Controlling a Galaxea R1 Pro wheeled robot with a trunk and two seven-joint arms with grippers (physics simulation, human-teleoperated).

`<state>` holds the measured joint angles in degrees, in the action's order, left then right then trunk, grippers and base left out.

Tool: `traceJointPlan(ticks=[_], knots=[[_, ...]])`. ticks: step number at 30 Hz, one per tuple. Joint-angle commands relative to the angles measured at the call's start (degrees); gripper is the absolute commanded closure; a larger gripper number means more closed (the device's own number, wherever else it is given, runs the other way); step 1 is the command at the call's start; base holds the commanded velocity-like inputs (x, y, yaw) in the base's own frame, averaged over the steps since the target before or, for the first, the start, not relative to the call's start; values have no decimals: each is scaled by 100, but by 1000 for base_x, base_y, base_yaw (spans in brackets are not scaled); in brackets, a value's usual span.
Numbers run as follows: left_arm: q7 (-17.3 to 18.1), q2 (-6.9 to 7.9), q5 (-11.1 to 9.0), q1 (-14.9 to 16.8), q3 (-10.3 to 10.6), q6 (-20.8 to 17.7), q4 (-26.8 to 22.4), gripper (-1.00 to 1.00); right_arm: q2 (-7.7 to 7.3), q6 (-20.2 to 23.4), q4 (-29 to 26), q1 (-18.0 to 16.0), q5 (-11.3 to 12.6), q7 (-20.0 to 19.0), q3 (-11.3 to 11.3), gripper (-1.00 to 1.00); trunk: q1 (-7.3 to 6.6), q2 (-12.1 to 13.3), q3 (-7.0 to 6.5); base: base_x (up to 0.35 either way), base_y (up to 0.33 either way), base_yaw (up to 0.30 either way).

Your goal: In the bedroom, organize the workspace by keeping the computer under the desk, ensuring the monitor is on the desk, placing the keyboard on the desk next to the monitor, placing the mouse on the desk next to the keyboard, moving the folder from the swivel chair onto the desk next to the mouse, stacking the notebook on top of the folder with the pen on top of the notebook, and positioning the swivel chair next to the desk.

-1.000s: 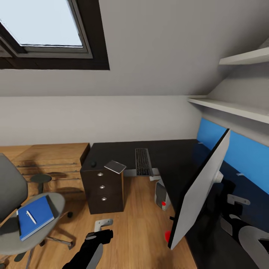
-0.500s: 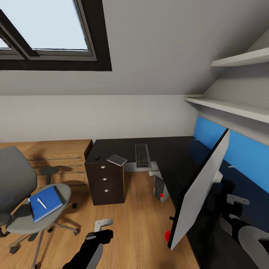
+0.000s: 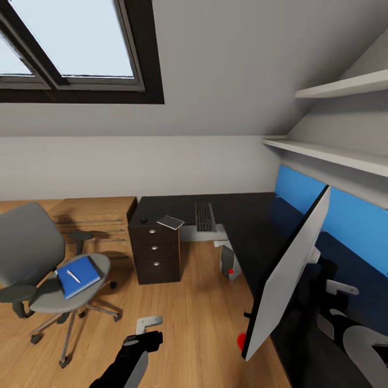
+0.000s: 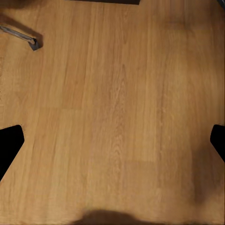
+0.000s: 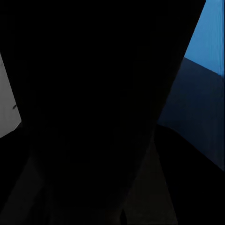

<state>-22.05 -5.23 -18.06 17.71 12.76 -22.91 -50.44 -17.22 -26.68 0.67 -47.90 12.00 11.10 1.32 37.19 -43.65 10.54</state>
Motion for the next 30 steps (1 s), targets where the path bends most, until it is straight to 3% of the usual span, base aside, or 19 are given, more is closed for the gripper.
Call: traceJointPlan(ticks=[1, 14, 30], knots=[[-54, 4, -59, 4, 21, -17, -10, -100, 0, -25, 38, 0, 75, -2, -73, 100, -2, -7, 11, -309, 0, 0], [-54, 5, -65, 4, 18, -20, -10, -100, 0, -33, 39, -3, 75, -3, -76, 100, -2, -7, 11, -215, 0, 0], [-54, 5, -66, 4, 16, -20, -10, -100, 0, -31, 39, -1, 83, -2, -77, 100, -2, -7, 11, -112, 0, 0]])
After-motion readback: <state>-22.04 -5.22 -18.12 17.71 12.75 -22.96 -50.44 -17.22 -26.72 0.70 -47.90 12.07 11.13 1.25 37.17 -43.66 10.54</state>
